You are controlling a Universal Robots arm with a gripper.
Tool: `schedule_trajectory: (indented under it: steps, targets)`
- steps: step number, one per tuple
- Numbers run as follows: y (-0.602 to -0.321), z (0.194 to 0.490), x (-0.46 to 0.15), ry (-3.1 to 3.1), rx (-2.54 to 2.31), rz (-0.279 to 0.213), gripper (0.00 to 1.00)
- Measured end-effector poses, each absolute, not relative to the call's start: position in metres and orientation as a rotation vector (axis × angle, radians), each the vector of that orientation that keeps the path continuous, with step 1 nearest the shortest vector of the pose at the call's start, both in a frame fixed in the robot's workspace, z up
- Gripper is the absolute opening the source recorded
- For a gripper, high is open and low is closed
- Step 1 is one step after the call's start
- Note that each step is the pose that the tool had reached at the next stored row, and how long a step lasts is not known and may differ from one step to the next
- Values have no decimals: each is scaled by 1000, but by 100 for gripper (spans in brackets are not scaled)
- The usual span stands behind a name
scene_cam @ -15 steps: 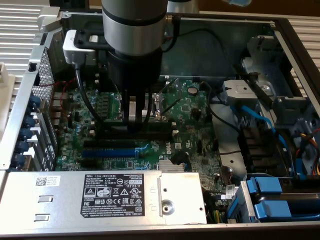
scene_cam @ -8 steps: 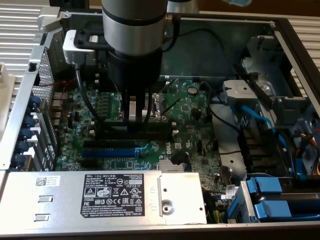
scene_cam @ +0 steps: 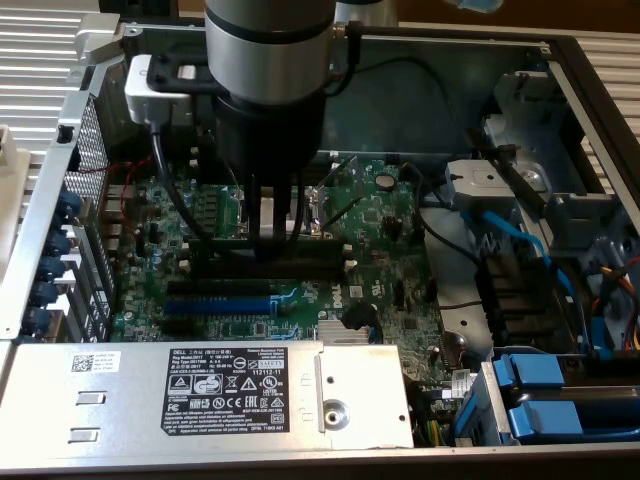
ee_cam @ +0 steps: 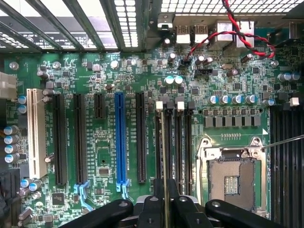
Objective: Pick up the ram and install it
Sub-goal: 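Insert the ram into the slot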
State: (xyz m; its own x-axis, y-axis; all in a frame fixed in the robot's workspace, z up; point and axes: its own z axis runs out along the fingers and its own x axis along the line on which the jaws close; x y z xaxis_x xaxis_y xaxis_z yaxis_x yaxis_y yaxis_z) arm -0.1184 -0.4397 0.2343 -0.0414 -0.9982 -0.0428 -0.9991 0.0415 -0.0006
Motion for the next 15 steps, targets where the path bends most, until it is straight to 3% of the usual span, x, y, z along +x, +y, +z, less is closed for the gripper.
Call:
schedule_trajectory:
  steps: [15]
  targets:
    - [-440,234,-117,2234,-2164,46,15]
